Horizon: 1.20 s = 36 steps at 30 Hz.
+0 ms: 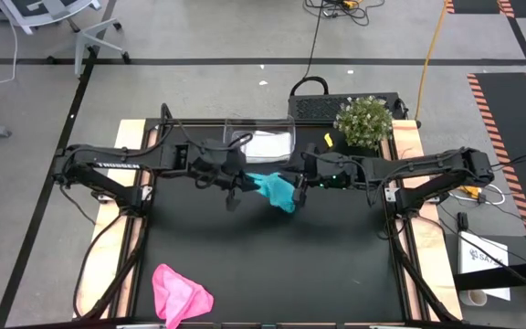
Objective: Fold microfiber towels
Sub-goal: Fold the blue microfiber towel
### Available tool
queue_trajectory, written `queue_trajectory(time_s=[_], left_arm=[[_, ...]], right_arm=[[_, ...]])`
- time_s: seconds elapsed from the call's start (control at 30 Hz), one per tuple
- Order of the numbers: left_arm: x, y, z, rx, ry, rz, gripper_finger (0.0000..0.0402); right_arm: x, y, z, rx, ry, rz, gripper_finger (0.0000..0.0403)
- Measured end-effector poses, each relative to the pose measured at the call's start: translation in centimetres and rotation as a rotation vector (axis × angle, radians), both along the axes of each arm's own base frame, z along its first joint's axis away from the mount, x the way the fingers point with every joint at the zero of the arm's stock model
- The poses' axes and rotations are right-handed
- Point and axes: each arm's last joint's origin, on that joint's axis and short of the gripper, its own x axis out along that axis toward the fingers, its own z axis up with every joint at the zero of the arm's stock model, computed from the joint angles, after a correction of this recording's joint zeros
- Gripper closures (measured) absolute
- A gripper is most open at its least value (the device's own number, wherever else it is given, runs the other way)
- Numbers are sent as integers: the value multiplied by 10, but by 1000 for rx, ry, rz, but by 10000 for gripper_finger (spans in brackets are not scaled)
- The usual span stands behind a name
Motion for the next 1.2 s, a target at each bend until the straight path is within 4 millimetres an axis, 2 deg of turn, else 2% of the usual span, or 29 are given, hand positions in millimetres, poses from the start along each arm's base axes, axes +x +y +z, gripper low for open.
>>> queue_trajectory(time_s=[0.3,0.7,0.8,1.07,1.2], left_arm=[[5,14,13,25,-151,38,395],[4,31,13,61,-144,125,399],[3,33,13,63,-144,130,395],[3,33,13,74,-144,126,393],[3,33,12,70,-141,127,396]], right_arm=[[2,8,-2,114,-11,57,295],[3,27,2,183,-61,115,296],[4,28,-5,205,-22,100,296],[9,29,-42,326,206,-9,296],[2,24,-40,378,227,-61,296]])
